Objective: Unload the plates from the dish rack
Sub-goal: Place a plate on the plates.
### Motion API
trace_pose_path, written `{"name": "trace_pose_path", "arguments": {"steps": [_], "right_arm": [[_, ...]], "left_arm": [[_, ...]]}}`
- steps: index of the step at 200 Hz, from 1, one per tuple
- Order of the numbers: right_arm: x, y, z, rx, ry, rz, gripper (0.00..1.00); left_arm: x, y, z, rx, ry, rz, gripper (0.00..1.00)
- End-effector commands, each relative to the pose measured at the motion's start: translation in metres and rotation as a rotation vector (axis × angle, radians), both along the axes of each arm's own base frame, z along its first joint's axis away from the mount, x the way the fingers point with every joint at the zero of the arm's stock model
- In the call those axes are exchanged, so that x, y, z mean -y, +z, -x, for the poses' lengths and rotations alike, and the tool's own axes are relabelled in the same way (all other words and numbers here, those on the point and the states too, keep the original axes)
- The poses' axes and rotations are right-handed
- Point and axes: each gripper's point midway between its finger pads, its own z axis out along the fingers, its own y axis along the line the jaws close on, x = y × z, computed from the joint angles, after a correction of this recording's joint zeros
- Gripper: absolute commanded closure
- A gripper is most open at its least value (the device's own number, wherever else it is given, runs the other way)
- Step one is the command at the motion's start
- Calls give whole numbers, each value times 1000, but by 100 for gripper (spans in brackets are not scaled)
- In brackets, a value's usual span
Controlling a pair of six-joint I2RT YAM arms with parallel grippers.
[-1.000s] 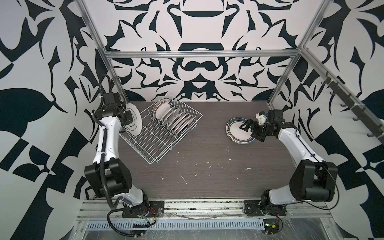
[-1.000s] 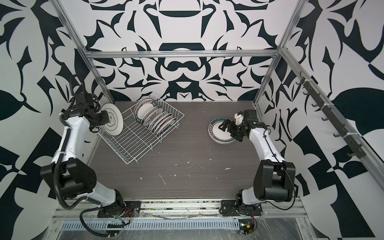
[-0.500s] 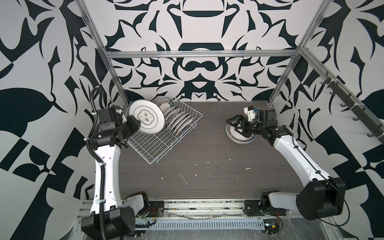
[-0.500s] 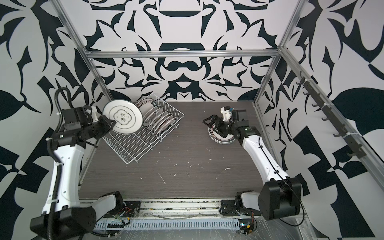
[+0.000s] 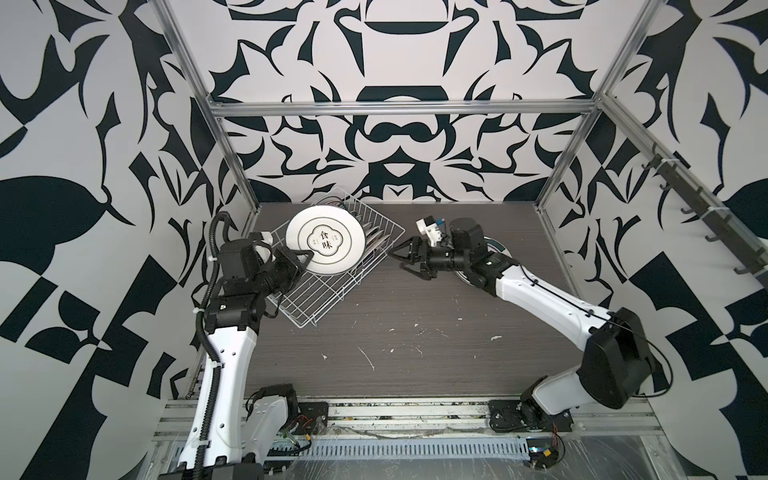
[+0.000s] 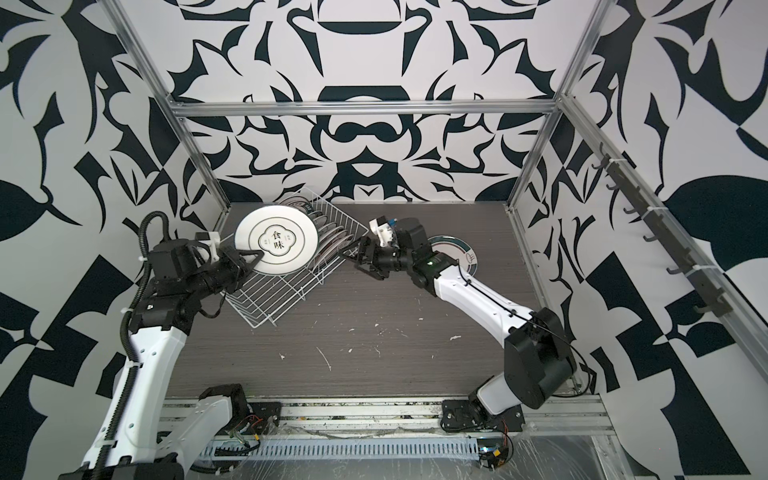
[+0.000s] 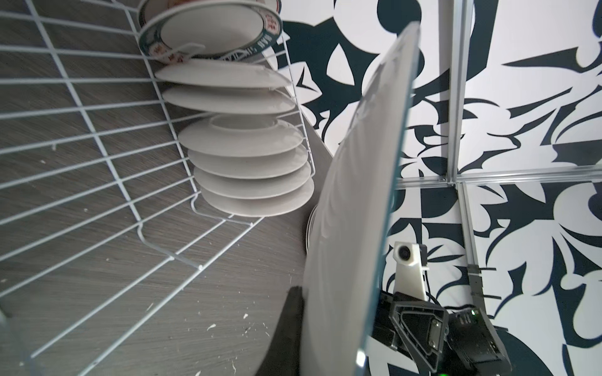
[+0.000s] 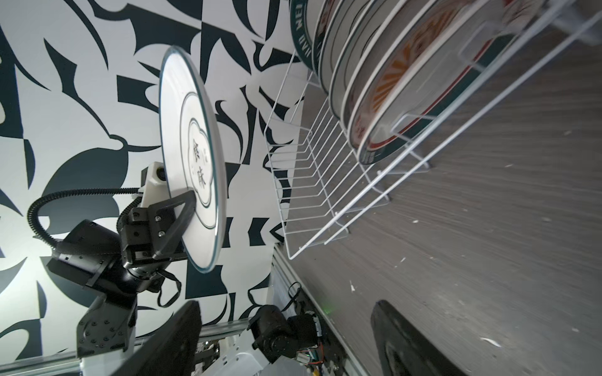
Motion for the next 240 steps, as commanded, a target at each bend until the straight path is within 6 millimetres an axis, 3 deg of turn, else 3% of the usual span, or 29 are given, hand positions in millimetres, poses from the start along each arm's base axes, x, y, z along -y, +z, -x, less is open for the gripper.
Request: {"name": "trace_pose_path", "arguments": {"steps": [1, 79, 116, 151, 181, 206, 226, 240], "right_arm": [[-15, 55, -5, 101, 3, -133, 15], [-33, 51, -13, 85, 15, -158, 21], [-43, 52, -18, 82, 18, -190, 30], [-45, 53, -21, 78, 19, -219, 49], [-44, 51, -19, 79, 22, -218, 79], [-42, 47, -17, 84, 18, -206, 89], [-38, 45, -14, 90, 15, -179, 100], [-35, 44, -13, 102, 8, -157, 100]], "left_arm": [[10, 10, 0, 57, -23, 47, 100], [33, 1, 6, 48, -85, 87, 100], [51, -3, 10, 39, -130, 98, 100], [67, -15, 11, 21, -165, 100, 100], [74, -20, 9, 9, -183, 98, 100], [77, -23, 8, 4, -189, 97, 100], [76, -23, 7, 8, -185, 94, 90], [74, -23, 7, 13, -173, 86, 81]]}}
